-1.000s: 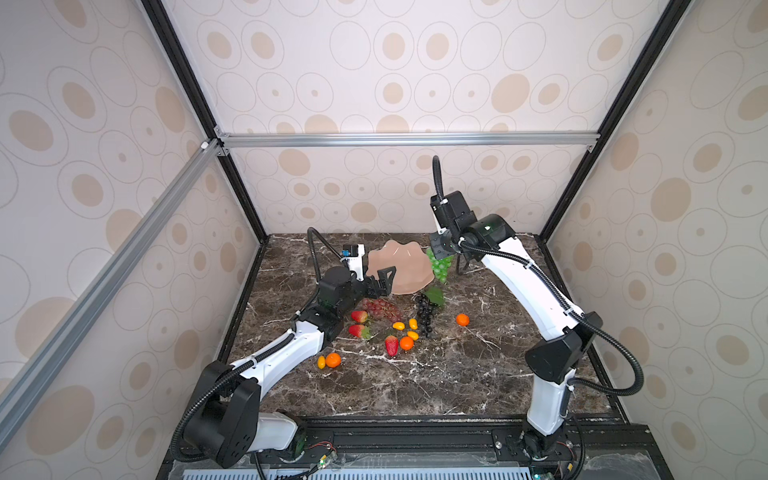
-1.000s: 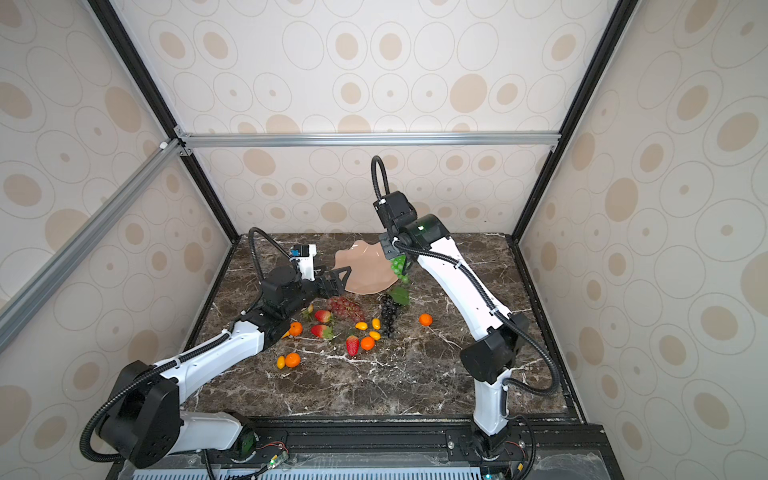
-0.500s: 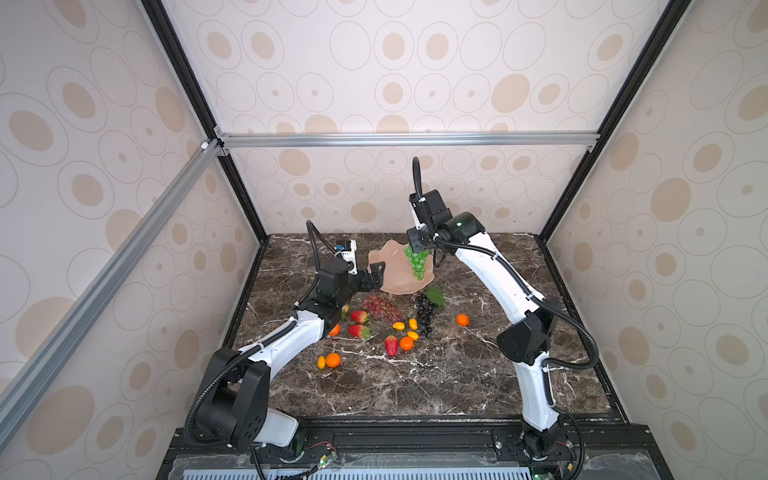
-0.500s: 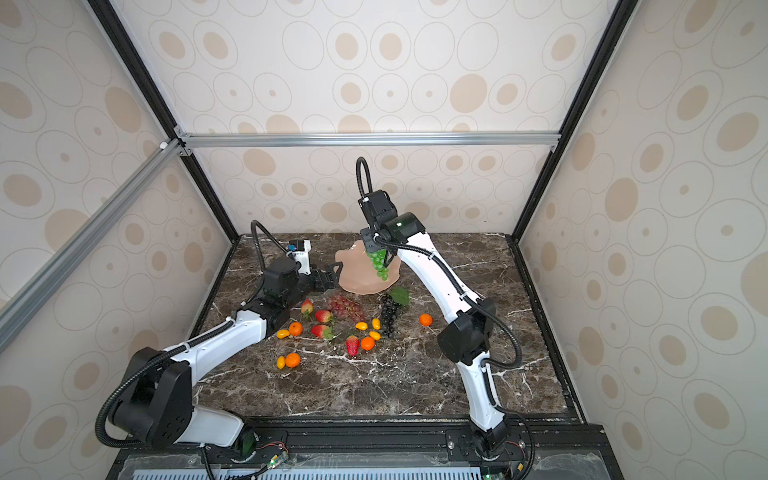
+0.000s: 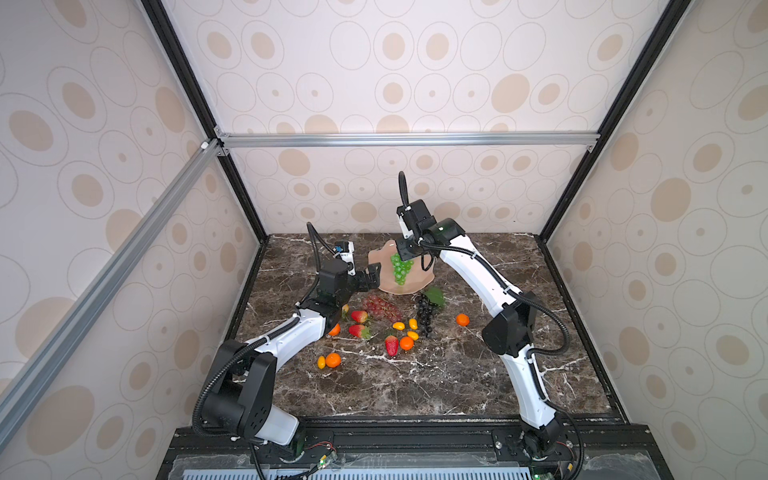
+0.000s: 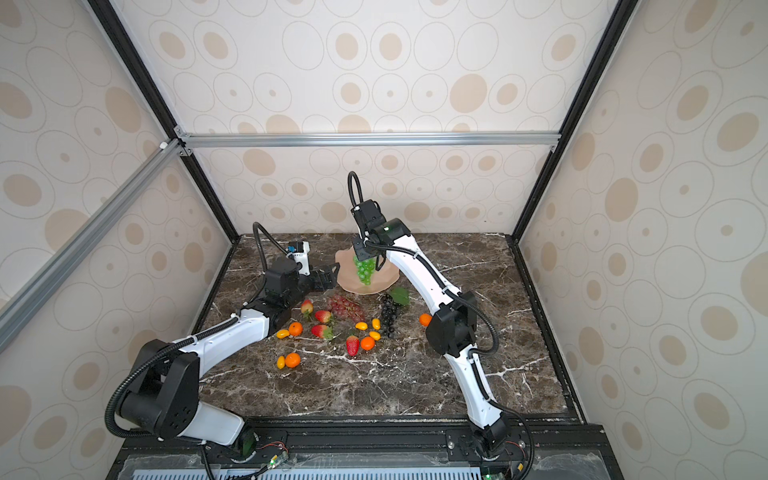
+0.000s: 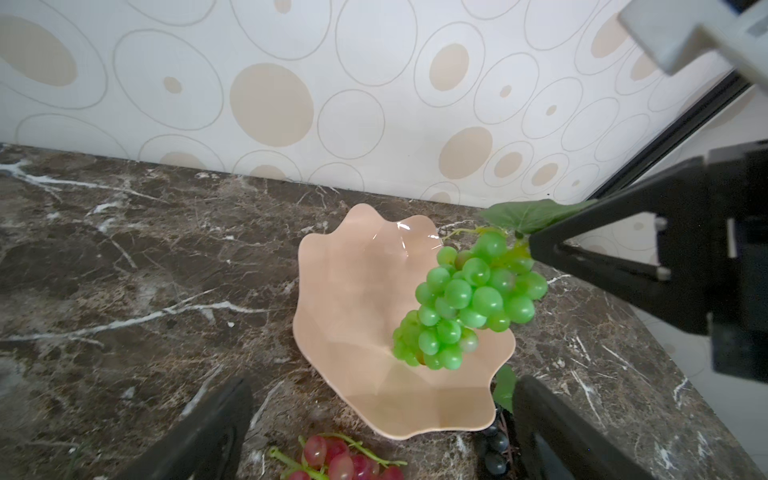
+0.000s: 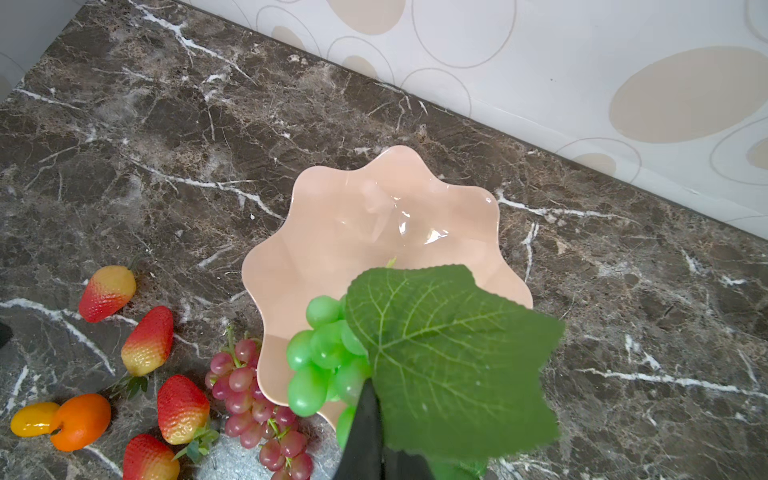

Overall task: Place and organize the fake fruits in the fruit bowl
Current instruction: 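Carry green grapes over the pink bowl with right gripper while left gripper rises, then lower green grapes into the pink bowl and open the right gripper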

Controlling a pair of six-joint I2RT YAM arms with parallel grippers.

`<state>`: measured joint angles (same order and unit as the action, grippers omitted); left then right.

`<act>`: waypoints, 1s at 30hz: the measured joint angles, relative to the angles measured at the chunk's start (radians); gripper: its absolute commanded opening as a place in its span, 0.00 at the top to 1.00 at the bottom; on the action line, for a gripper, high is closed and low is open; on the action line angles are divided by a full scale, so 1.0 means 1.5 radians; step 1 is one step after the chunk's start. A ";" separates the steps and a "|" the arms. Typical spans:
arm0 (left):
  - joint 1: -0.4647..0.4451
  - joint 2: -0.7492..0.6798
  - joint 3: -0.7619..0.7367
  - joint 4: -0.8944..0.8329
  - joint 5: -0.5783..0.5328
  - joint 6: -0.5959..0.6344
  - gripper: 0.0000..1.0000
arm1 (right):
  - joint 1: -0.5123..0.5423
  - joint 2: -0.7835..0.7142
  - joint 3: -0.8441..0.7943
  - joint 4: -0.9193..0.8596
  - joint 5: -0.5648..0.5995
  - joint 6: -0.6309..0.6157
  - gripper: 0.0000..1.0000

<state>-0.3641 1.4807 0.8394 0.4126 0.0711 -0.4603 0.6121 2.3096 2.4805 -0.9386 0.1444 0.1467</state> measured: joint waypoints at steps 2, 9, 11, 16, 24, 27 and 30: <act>0.000 0.000 -0.019 0.013 -0.009 0.000 0.02 | 0.000 0.006 0.002 0.000 0.005 0.000 1.00; 0.000 0.001 -0.024 0.027 -0.003 0.001 0.02 | -0.009 0.024 0.002 -0.008 0.043 0.003 1.00; 0.000 0.005 -0.019 0.025 -0.001 0.003 0.02 | -0.013 0.027 0.002 -0.011 0.061 0.004 1.00; 0.000 0.028 0.008 0.014 0.028 0.009 0.02 | -0.030 0.032 0.002 -0.016 0.096 0.009 1.00; 0.001 0.061 0.031 0.007 0.121 0.026 0.02 | -0.061 0.051 0.002 -0.017 0.101 0.020 1.00; 0.001 0.065 0.031 0.008 0.146 0.026 0.02 | -0.070 0.053 -0.006 -0.016 0.091 0.022 1.00; 0.001 0.066 0.031 0.008 0.162 0.026 0.02 | -0.077 0.053 -0.014 -0.010 0.076 0.023 1.00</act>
<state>-0.3634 1.5791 0.8856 0.4248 0.3141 -0.4210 0.4969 2.3886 2.4596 -0.9543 0.2584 0.1814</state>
